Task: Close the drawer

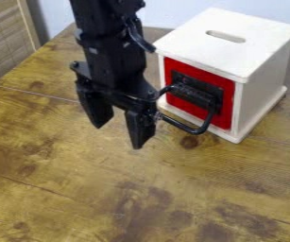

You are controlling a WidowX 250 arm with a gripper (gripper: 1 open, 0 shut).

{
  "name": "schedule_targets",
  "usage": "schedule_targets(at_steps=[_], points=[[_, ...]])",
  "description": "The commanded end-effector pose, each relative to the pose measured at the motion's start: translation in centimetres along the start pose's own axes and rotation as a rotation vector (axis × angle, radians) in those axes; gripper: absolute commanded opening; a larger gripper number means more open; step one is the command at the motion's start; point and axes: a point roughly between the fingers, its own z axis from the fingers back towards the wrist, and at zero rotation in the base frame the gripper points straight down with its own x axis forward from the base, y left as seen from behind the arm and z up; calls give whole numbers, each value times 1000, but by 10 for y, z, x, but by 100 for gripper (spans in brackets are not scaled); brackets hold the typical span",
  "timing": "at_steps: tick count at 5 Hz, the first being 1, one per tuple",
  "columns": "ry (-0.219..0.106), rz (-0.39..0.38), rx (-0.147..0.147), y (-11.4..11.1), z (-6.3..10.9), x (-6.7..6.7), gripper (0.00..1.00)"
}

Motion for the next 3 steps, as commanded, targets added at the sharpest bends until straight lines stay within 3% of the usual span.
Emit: schedule_targets(at_steps=[1, 3], points=[[-85, -30, 3, -11, 25, 8, 100], [-84, -23, 0, -11, 25, 8, 100]])
